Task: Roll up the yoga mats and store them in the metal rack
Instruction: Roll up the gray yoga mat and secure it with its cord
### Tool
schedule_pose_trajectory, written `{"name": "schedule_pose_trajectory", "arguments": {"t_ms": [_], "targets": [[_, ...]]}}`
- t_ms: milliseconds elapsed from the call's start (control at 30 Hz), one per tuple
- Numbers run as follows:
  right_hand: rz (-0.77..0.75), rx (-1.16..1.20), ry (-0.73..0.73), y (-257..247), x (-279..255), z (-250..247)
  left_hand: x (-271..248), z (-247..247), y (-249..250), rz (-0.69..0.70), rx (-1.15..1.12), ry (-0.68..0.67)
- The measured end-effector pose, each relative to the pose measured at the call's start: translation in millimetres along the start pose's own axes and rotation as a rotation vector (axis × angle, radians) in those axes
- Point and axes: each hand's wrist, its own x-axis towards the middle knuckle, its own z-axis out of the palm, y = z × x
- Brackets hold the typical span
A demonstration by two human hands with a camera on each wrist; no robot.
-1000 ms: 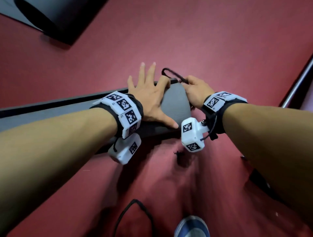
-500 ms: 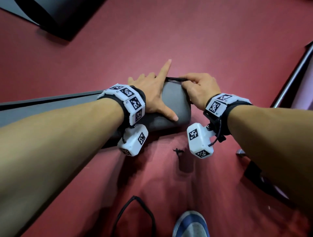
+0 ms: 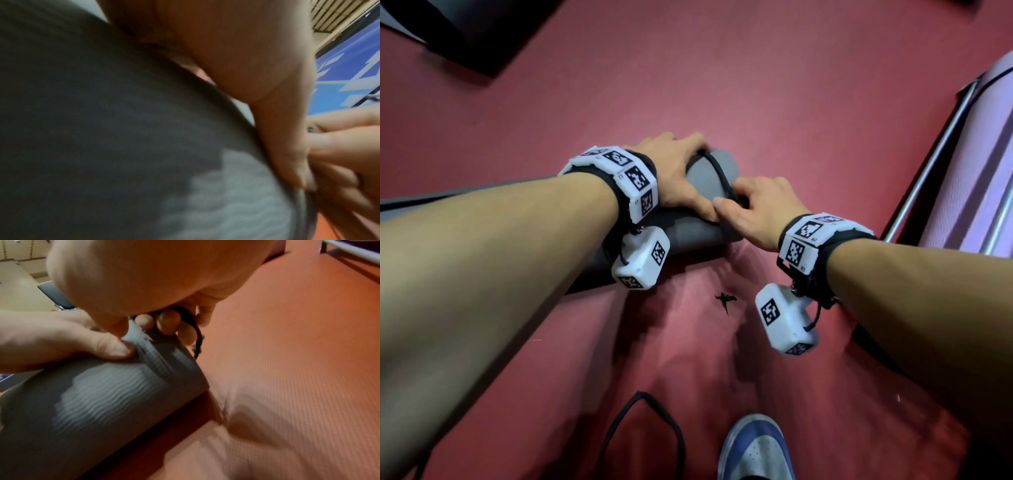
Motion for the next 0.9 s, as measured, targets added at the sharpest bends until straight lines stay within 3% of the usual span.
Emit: {"name": "schedule_pose_trajectory", "arguments": {"t_ms": [167,333,467,600,767,900], "targets": [[0.048,0.036,-0.069,4,-14,12,1,-2,-3,0.002,-0.016,0.023],[0.043,-0.051,-0.181,15,-22,20,-13,7,-2,0.116,0.267,-0.097],[0.034,-0.074,-0.231,19,-25,20,-19,10,0,0.132,0.265,-0.056],[0.04,0.007,-0.122,16,-26,21,-27,-7,-5,0.132,0.166,0.067],[0.152,0.354,0.123,-3,-13,12,-47,-54,-14,0.118,0.046,0.214],[0.24,0.464,0.108,-21,5,7,-75,-86,-17,0.183,-0.051,0.289]]}}
